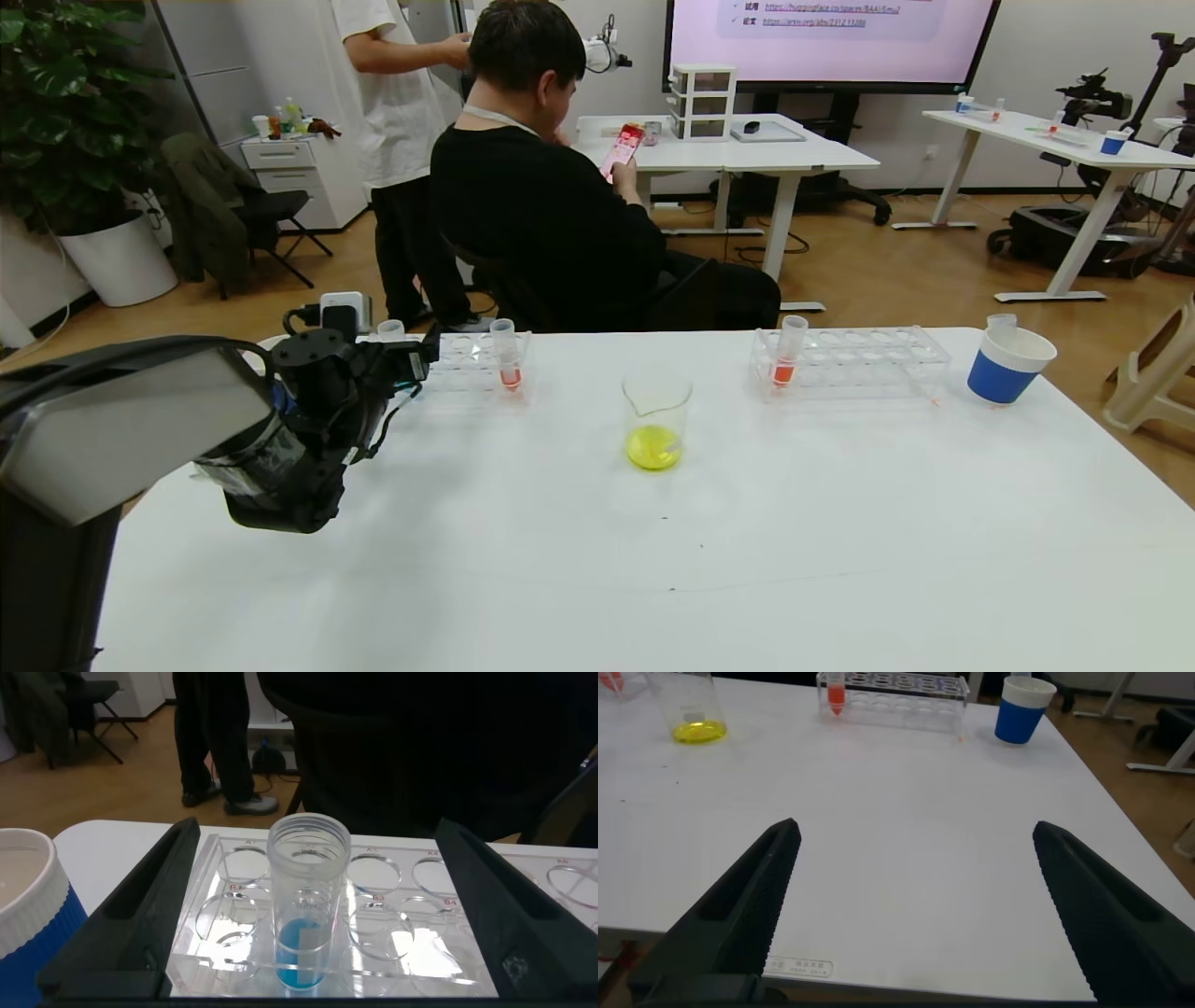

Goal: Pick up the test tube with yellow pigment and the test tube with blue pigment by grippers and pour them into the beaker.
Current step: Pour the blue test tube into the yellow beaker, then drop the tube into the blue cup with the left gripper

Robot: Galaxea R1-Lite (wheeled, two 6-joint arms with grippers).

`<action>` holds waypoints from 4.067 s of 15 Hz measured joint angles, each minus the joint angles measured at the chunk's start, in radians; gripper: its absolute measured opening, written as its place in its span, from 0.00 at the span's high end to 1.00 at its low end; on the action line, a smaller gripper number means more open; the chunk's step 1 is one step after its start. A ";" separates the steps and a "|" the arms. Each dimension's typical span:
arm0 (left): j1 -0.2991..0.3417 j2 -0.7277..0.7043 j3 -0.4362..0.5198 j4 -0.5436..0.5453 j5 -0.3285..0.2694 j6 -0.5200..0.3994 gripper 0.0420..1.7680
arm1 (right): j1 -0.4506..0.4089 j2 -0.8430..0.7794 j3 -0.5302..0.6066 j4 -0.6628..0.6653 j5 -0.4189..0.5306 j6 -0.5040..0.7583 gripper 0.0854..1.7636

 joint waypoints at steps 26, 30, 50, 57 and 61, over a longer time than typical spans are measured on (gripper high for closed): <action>0.000 -0.025 -0.068 0.132 0.023 -0.002 0.74 | 0.000 0.000 0.000 0.000 0.000 0.000 0.02; -0.007 -0.119 -0.102 0.260 0.024 0.000 0.74 | 0.000 0.000 0.000 0.000 0.000 0.000 0.02; -0.320 -0.226 -0.322 0.384 -0.490 0.342 0.74 | 0.000 0.000 0.000 0.000 0.000 0.000 0.02; -0.376 -0.088 -0.334 0.271 -0.650 0.652 0.74 | 0.000 0.000 0.000 0.000 0.000 0.000 0.02; -0.382 -0.061 -0.348 0.271 -0.725 0.795 0.74 | 0.000 0.000 0.000 0.000 0.000 0.000 0.02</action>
